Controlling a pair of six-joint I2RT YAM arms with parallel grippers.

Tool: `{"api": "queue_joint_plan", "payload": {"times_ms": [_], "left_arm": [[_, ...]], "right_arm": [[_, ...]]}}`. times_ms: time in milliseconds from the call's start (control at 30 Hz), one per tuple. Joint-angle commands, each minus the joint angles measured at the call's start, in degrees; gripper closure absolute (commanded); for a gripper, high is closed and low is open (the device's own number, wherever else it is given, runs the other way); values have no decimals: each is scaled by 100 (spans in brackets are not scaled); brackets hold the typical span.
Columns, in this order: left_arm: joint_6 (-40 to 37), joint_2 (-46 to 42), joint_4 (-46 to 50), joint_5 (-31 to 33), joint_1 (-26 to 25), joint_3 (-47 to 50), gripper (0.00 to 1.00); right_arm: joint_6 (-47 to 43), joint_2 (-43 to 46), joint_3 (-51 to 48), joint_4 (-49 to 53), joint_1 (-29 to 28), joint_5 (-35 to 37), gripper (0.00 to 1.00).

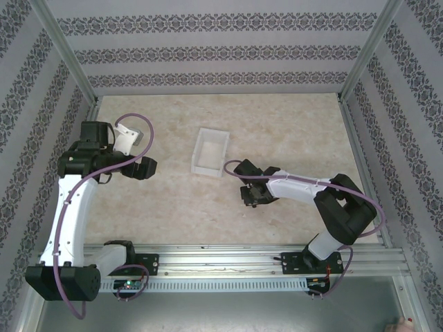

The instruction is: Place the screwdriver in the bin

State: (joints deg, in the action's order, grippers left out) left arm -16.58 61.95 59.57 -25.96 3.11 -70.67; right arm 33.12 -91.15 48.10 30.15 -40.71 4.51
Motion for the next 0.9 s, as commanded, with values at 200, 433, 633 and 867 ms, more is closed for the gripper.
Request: {"api": "queue_joint_plan", "payload": {"times_ms": [200, 433, 633, 867], "left_arm": [[-170, -62, 78, -46, -21, -17, 1], [-199, -79, -23, 33, -28, 30, 1], [-301, -36, 13, 228, -48, 113, 1], [-398, 23, -107, 199, -73, 256, 1]], "right_arm": [[-124, 653, -91, 333, 319, -432, 76], [-224, 822, -37, 404, 463, -462, 76], [-279, 1033, 6, 480, 502, -530, 76], [-228, 1542, 41, 773, 506, -438, 76]]}}
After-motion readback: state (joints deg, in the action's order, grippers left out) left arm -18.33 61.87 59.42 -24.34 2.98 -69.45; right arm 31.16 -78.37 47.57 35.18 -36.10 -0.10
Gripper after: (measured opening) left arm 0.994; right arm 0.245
